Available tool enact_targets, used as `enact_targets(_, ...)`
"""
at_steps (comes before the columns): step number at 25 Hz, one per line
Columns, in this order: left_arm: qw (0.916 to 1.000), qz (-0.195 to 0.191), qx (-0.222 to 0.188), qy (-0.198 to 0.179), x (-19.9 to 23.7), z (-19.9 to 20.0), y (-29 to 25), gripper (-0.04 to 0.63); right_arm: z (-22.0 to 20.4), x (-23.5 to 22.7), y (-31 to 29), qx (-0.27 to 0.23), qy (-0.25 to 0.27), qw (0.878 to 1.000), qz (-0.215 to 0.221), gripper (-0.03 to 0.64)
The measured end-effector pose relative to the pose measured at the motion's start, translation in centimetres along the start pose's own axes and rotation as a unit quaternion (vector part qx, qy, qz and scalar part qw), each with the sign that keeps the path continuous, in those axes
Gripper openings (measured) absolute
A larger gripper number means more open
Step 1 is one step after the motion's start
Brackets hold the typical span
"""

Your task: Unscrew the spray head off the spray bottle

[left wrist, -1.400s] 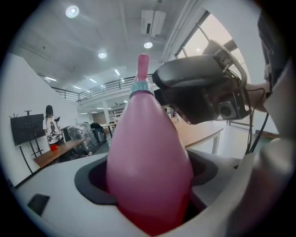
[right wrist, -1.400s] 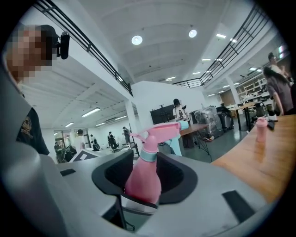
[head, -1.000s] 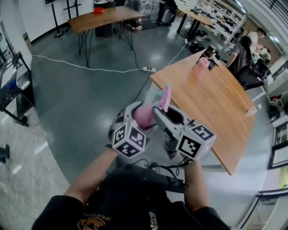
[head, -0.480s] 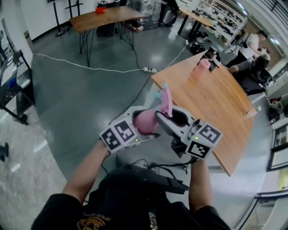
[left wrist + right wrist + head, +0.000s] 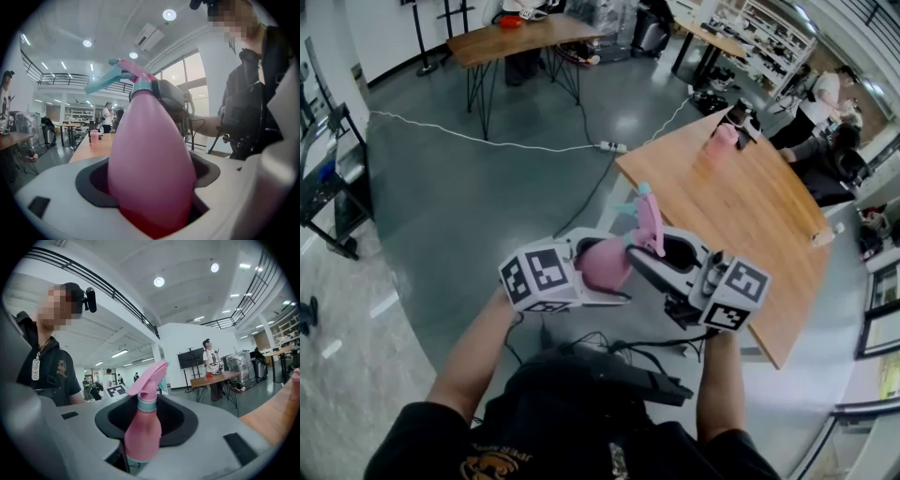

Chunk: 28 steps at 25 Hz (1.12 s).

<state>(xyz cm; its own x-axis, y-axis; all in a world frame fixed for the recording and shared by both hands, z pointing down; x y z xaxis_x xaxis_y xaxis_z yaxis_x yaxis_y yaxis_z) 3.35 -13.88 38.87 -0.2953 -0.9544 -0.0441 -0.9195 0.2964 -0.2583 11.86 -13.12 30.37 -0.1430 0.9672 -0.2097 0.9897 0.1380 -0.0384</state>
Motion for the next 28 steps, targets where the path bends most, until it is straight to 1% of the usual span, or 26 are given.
enact_targets(6,0.9991,-0.041,-0.015,0.0,-0.2,0.4,0.2,0.437,0.2,0.1,0.2,-0.004,0.006,0.999,0.036,0.137)
enact_targets(13,0.994,-0.105,-0.033,0.007,-1.0,1.2,1.2,0.437,0.8,1.0,0.1,-0.007,0.026,0.996,0.084,0.137)
enact_targets(15,0.9936,-0.107,-0.034,0.007,-1.0,1.3,1.2,0.437,0.9,1.0,0.1,-0.006,0.031,0.996,0.085,0.138)
enact_targets(17,0.9957,-0.087,-0.031,0.003,-0.7,1.1,0.9,0.437,0.7,0.9,0.1,0.001,0.032,0.997,0.065,0.144)
enact_targets(19,0.998,-0.056,-0.029,0.0,-0.4,0.8,0.4,0.437,0.5,0.6,0.1,0.003,0.028,0.999,0.037,0.146)
enact_targets(22,0.9994,-0.008,-0.033,0.0,-0.1,0.7,0.0,0.437,0.1,0.4,0.2,-0.008,0.017,1.0,0.0,0.148)
enact_targets(24,0.999,0.022,-0.04,0.001,0.0,0.7,-0.1,0.437,-0.3,0.3,0.5,-0.016,0.008,1.0,-0.022,0.171)
enact_targets(26,0.9976,0.055,-0.042,-0.001,0.4,0.7,-0.4,0.437,-0.6,0.2,0.8,-0.025,0.001,0.999,-0.044,0.175)
enact_targets(28,0.9952,0.091,-0.036,-0.006,0.8,0.4,-0.7,0.437,-0.9,0.1,1.0,-0.032,-0.006,0.997,-0.066,0.175)
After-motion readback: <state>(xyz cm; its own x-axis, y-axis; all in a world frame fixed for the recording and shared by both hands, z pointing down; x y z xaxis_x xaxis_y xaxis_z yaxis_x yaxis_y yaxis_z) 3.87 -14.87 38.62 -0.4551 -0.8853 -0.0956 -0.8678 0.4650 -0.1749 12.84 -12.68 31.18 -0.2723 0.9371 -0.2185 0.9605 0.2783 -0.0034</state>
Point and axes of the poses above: the fingertips, and each gripper's own axes: y backward along the fingers, x to its left, z out of its top, the point moved 6 cm from there along y, backward along the fingers, and after that the axes turned 15 degrees about z, right-handed, at the moved point
